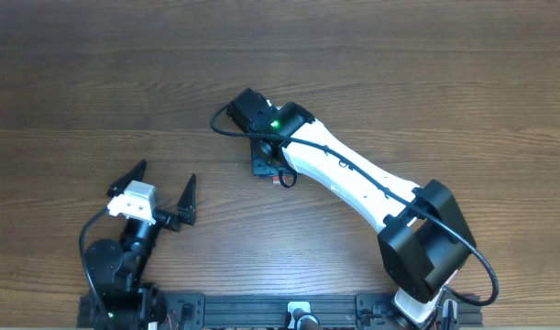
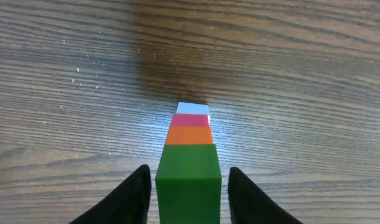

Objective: Stack Cubes

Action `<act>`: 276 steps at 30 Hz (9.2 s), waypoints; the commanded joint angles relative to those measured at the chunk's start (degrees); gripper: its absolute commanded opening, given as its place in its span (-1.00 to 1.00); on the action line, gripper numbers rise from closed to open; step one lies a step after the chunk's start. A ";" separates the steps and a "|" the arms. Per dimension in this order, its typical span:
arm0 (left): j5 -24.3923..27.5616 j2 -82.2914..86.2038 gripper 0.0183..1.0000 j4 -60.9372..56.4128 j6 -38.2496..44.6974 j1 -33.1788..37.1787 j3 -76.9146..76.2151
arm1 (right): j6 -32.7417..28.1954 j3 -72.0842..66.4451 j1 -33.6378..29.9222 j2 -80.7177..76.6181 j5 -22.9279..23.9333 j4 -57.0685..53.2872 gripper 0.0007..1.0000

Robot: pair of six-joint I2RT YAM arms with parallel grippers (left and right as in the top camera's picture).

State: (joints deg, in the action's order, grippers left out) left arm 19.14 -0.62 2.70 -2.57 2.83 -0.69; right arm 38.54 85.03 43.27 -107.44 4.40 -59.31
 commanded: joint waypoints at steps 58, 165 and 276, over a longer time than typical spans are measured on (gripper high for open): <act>0.55 0.35 1.00 -0.11 0.83 0.35 0.35 | -12.04 25.20 -10.95 -27.10 -2.21 -1.79 0.28; 0.55 0.35 1.00 -0.11 0.83 0.35 0.35 | -2.78 6.21 -0.52 2.32 -2.58 -9.18 -0.98; 0.55 0.35 1.00 -0.11 0.83 0.35 0.35 | -42.03 -81.74 -47.52 101.31 -7.89 68.30 0.98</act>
State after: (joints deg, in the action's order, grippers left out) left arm 19.14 -0.58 2.68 -2.57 2.83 -0.69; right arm -3.25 5.26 -3.73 -9.80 -3.07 8.10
